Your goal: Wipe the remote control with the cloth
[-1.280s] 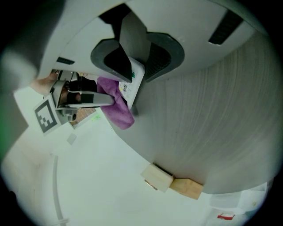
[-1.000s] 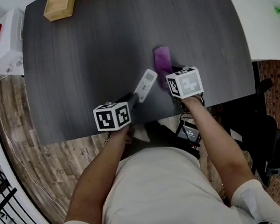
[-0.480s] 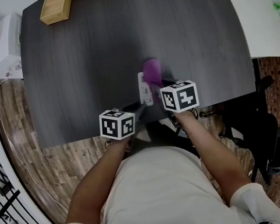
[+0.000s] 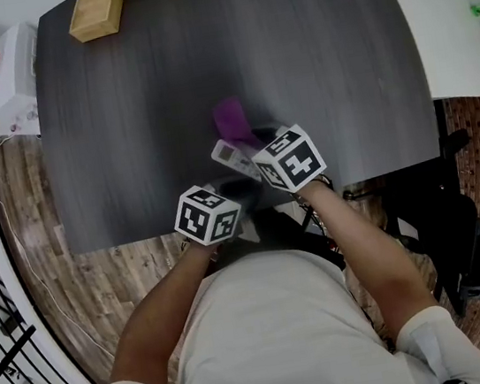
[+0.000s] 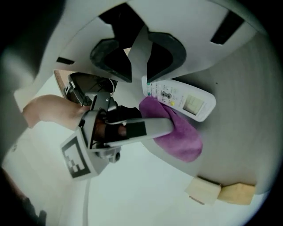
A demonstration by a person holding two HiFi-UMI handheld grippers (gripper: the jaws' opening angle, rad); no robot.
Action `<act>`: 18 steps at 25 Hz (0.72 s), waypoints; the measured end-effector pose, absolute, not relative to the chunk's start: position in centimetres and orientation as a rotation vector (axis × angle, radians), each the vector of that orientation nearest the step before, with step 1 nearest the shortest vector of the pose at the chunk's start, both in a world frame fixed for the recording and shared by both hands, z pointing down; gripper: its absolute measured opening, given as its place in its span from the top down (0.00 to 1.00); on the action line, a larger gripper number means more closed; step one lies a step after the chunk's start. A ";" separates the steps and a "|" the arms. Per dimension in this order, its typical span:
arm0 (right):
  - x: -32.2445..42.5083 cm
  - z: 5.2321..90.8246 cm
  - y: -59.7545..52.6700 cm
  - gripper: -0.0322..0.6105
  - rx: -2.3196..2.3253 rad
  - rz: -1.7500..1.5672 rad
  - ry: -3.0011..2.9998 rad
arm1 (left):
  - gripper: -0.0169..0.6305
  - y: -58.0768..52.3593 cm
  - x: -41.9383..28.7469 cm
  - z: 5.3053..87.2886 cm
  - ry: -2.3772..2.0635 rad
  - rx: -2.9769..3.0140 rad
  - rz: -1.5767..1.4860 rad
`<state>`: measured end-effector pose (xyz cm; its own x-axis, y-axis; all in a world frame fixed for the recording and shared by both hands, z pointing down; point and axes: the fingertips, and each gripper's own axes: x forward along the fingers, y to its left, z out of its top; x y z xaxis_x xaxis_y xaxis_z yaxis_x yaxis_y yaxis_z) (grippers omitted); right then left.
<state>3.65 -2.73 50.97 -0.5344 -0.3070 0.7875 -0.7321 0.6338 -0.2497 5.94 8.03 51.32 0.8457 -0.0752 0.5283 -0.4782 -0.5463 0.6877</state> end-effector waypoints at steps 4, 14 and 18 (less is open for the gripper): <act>5.6 49.9 -2.5 0.80 0.896 0.818 -2.139 | 0.81 6.2 2.2 49.5 -0.495 2.384 0.696; 9.4 49.0 0.0 0.80 1.104 1.106 -2.096 | 0.50 1.7 1.4 52.5 -0.108 2.934 1.463; 9.5 49.3 0.9 0.80 1.105 1.119 -2.081 | 0.49 2.2 1.9 54.0 0.052 2.937 1.527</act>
